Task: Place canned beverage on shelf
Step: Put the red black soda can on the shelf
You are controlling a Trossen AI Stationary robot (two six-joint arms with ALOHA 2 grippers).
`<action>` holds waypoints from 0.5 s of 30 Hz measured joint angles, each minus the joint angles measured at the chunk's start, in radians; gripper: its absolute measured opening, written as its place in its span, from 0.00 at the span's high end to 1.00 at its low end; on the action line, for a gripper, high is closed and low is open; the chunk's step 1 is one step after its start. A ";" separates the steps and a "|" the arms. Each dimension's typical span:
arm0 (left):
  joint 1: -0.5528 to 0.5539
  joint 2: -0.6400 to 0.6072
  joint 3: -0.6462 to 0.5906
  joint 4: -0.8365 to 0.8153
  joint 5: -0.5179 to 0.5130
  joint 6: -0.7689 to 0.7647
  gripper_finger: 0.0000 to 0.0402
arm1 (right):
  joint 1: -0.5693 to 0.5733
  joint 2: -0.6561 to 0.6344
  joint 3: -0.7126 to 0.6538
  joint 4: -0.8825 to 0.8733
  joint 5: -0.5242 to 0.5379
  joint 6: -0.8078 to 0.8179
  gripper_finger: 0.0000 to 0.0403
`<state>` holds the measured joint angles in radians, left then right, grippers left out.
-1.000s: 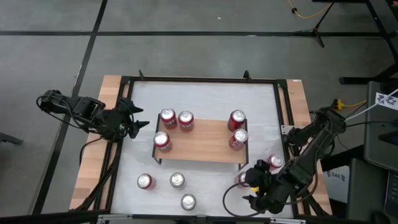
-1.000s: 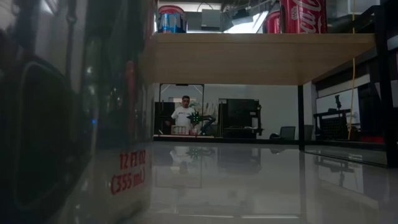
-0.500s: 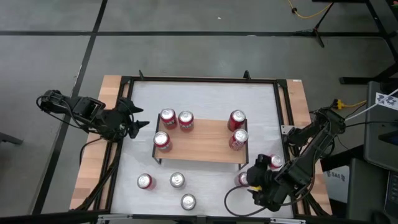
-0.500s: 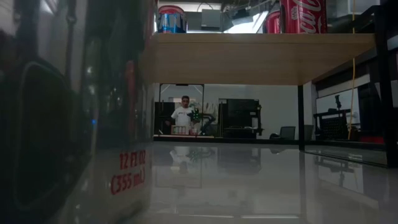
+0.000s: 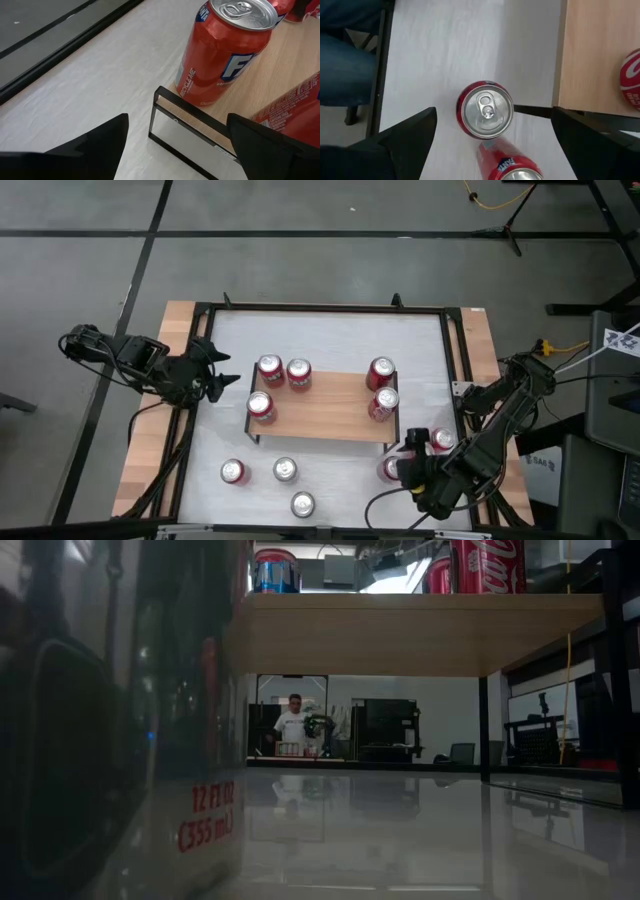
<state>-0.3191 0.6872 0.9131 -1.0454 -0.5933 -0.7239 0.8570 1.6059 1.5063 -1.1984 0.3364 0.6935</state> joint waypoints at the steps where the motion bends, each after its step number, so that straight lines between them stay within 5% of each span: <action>1: 0.000 0.000 0.000 0.000 0.000 0.000 0.18 | 0.000 0.003 0.000 0.000 -0.003 -0.005 0.05; 15: 0.000 0.000 0.000 0.000 0.000 -0.001 0.18 | -0.002 0.148 -0.001 0.018 -0.041 -0.313 0.05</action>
<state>-0.3193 0.6872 0.9131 -1.0454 -0.5934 -0.7250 0.8551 1.7539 1.5055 -1.1805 0.2958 0.3810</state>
